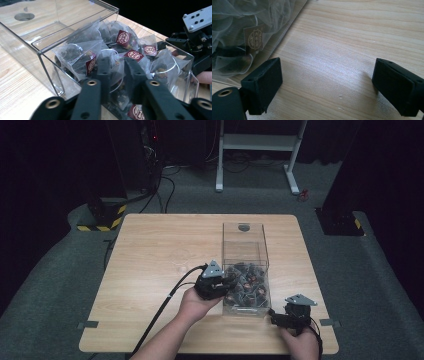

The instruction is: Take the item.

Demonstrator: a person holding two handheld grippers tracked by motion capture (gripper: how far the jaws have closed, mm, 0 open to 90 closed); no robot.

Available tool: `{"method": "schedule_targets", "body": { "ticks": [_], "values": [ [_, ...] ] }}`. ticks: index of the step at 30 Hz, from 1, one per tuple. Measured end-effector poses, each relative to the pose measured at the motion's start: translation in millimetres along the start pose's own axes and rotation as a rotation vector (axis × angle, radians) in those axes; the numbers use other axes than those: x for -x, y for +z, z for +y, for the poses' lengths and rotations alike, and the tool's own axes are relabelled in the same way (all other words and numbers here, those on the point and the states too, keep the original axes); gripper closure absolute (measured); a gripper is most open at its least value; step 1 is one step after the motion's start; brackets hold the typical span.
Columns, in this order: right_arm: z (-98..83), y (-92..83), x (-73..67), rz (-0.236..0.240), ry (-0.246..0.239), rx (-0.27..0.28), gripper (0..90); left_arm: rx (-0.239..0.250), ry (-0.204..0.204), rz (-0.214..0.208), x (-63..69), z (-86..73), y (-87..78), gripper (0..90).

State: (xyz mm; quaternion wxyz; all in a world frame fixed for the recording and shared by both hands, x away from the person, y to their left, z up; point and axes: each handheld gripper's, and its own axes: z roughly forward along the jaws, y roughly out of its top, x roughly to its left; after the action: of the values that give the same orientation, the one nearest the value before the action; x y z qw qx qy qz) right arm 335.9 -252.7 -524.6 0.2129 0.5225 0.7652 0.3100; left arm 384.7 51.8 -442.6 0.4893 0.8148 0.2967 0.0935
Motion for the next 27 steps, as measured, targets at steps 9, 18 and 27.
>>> {"method": "schedule_targets", "body": {
  "ticks": [9, 18, 27],
  "values": [
    [0.0, 0.2, 0.3, 0.0, -0.006, 0.003, 9.1, 0.024, 0.013, 0.0, 2.8, -3.9, -3.0, 89.6],
    [0.0, 0.2, 0.3, 0.001, -0.007, 0.003, 9.1, 0.07, 0.022, 0.005, 5.5, -3.0, -10.3, 89.8],
    [0.1, 0.2, 0.4, 0.001, -0.01, 0.003, 9.2, 0.106, 0.019, 0.007, 5.8, -1.7, -16.6, 89.8]
  ]
}}
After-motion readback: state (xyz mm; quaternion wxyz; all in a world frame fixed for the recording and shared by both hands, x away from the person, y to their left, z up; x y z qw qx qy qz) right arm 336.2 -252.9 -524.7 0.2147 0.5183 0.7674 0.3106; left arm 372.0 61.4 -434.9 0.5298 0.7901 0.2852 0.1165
